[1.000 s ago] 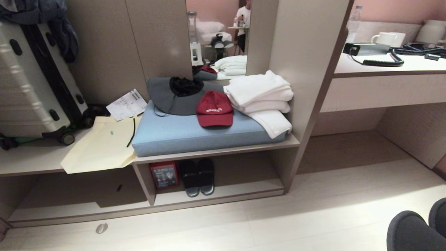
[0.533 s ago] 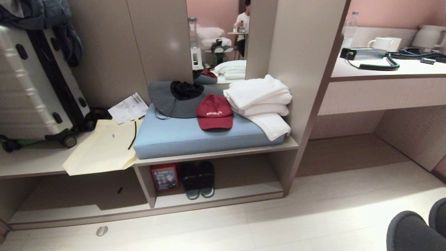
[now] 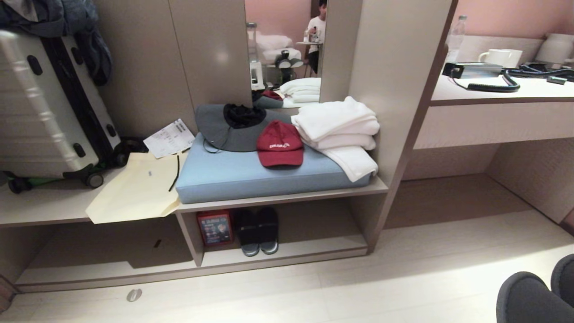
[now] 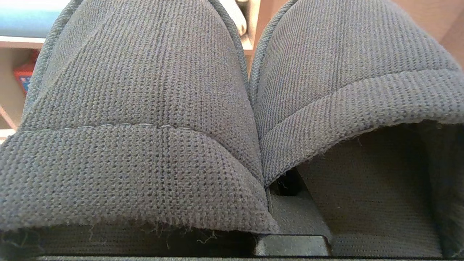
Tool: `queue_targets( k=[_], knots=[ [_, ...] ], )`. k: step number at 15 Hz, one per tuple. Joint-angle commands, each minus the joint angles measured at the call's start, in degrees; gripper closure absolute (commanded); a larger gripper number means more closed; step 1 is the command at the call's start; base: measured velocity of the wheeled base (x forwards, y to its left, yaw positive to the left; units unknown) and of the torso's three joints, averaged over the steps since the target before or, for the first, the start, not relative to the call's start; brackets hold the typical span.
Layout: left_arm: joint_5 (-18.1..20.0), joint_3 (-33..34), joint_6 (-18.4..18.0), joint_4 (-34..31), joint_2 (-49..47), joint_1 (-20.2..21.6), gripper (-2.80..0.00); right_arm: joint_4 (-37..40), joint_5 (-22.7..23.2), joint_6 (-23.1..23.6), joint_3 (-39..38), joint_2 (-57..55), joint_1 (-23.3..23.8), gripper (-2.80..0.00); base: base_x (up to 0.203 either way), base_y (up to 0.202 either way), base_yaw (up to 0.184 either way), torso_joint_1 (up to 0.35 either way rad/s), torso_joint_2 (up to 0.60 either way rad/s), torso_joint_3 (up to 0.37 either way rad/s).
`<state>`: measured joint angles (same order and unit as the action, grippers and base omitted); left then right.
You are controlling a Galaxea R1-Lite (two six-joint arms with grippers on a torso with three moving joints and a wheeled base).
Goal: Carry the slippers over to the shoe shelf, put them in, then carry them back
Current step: Place the slippers on the floor
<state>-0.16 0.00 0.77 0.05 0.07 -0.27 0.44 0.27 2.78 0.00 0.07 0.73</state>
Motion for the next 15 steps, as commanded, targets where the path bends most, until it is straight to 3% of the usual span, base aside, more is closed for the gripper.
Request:
queue_targets(
  k=[1,8,15],
  knots=[
    [-0.02,0.09,0.02,0.04,-0.07,0.00,0.00,0.00,0.08,-0.05,0.00,0.19,-0.03,0.00,0.007,0.003,0.053,-0.001,0.01,0.004],
    [-0.02,0.09,-0.15,0.04,-0.07,0.00,0.00,0.00,0.26,-0.05,0.00,0.19,-0.03,0.00,0.001,-0.011,0.183,0.002,0.00,0.004],
    [-0.02,0.09,-0.15,0.04,0.01,0.00,0.00,0.09,0.26,-0.05,0.00,0.28,-0.03,0.00,0.000,0.000,0.010,0.001,0.00,0.001]
  ],
)
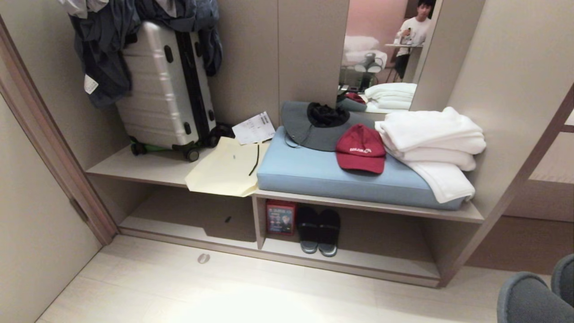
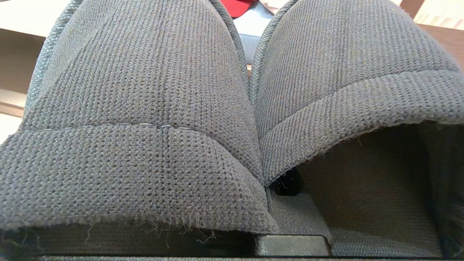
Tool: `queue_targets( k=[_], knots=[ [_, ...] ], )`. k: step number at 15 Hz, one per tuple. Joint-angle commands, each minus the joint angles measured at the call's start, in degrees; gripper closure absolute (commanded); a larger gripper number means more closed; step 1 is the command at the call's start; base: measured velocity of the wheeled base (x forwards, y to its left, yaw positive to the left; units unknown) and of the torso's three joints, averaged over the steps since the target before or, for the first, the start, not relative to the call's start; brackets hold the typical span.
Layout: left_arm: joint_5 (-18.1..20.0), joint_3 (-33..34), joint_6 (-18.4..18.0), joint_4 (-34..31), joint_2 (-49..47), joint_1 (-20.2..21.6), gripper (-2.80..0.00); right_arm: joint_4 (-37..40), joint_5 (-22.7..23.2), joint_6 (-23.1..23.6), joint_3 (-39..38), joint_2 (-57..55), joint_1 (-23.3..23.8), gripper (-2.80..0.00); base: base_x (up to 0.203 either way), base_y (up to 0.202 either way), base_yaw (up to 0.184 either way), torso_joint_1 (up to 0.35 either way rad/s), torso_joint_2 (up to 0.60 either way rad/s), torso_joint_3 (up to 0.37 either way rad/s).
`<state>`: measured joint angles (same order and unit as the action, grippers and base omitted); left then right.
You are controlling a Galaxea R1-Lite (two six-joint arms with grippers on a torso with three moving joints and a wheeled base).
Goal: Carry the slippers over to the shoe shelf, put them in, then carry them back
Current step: Place the slippers on the floor
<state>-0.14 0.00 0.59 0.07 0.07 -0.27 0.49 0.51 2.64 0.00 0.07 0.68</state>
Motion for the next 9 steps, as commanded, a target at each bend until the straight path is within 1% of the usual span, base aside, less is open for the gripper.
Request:
queue_targets(
  k=[1,9],
  knots=[
    [-0.03,0.09,0.03,0.01,-0.07,0.00,0.00,-0.05,0.02,-0.09,0.00,0.28,0.02,0.00,0.000,0.000,0.000,0.000,0.00,0.000],
    [0.06,0.09,-0.06,-0.07,-0.07,0.00,0.00,-0.05,0.02,0.18,0.00,0.19,0.02,0.00,0.000,0.000,0.000,0.000,0.00,0.000]
  ],
)
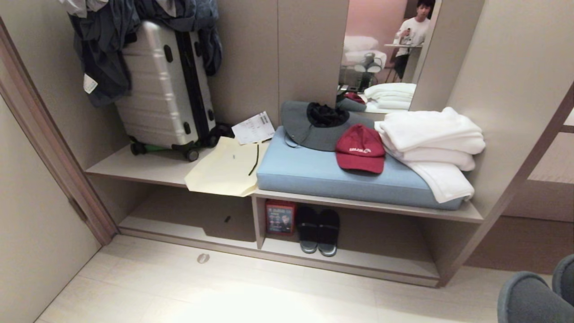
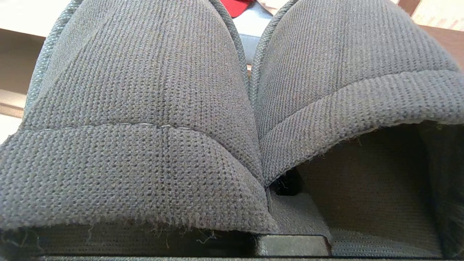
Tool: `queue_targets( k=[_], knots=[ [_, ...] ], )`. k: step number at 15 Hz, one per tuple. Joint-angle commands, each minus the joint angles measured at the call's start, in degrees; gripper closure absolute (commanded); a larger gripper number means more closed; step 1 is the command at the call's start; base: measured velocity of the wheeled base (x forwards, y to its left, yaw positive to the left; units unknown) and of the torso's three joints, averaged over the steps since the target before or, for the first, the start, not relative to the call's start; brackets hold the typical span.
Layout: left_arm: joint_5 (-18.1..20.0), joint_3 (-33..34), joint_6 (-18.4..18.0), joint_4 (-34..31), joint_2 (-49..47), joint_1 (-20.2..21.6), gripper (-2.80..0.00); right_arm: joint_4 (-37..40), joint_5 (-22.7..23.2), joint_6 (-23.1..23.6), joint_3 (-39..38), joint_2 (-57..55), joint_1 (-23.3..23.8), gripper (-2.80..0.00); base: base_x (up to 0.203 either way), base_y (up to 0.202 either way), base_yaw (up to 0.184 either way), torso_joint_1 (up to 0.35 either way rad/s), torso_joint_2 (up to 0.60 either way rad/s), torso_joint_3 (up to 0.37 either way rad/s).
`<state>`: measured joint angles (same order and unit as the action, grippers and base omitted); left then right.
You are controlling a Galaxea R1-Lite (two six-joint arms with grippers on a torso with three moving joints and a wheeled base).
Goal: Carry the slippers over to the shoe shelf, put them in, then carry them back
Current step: Place the slippers on the floor
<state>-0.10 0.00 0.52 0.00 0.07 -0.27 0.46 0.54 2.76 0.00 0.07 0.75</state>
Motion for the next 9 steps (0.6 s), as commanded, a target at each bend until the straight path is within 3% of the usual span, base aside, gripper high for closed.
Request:
queue_targets(
  k=[1,3,9],
  knots=[
    [0.01,0.09,0.00,0.00,0.01,0.00,0.00,-0.02,-0.01,0.06,0.00,0.19,-0.05,0.00,0.000,0.000,0.000,0.000,0.00,0.000],
    [0.01,0.09,0.00,0.00,-0.07,0.00,0.00,-0.02,-0.01,0.06,0.00,0.19,0.04,0.00,0.002,0.005,-0.030,0.002,0.00,0.000],
    [0.01,0.09,0.00,0.00,0.00,0.00,0.00,-0.02,-0.10,0.15,0.00,0.19,-0.02,0.00,0.002,0.007,-0.111,0.004,0.00,0.001]
  ],
)
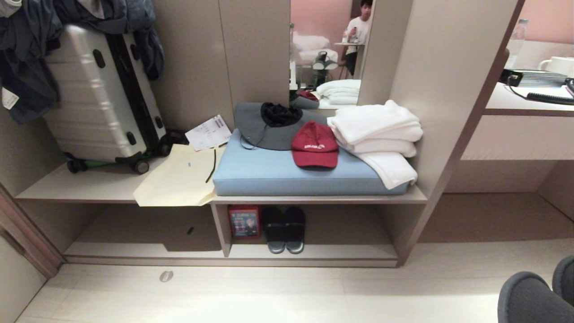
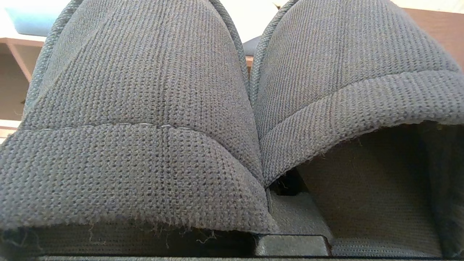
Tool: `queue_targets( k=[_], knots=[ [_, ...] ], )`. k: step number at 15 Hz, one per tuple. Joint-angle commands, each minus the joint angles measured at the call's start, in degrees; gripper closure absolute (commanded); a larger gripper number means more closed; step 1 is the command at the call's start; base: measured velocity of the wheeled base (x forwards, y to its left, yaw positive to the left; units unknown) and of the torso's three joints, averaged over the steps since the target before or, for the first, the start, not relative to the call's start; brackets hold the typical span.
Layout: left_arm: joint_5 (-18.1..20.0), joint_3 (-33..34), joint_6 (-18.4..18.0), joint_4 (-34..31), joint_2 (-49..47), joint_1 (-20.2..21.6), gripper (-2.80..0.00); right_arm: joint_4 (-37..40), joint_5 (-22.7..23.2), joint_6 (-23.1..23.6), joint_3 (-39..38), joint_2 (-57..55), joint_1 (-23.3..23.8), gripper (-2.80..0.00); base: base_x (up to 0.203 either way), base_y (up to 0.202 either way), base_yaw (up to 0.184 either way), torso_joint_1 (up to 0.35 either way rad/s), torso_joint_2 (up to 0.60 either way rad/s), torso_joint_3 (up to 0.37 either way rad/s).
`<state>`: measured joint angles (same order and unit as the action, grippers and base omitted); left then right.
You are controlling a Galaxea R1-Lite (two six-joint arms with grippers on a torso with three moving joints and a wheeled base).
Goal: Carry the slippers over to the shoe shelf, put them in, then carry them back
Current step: Place the slippers on the floor
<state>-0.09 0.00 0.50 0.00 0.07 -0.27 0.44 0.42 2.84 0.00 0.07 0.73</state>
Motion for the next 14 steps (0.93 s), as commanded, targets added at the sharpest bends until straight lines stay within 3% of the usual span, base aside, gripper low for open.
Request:
queue_targets(
  k=[1,6,14],
  knots=[
    [0.00,0.09,0.10,0.00,-0.07,0.00,0.00,0.01,0.03,0.06,0.00,0.19,-0.02,0.00,0.000,0.000,0.000,0.000,0.00,0.000],
    [0.00,0.09,-0.06,0.09,-0.07,0.00,0.00,0.09,0.10,0.15,0.00,0.19,0.06,0.00,0.000,-0.012,-0.001,0.000,0.00,0.001],
    [0.00,0.09,0.03,0.00,-0.07,0.00,0.00,-0.03,-0.16,-1.70,-0.09,0.22,-0.03,0.00,0.000,-0.187,0.003,0.003,0.00,0.002]
  ],
)
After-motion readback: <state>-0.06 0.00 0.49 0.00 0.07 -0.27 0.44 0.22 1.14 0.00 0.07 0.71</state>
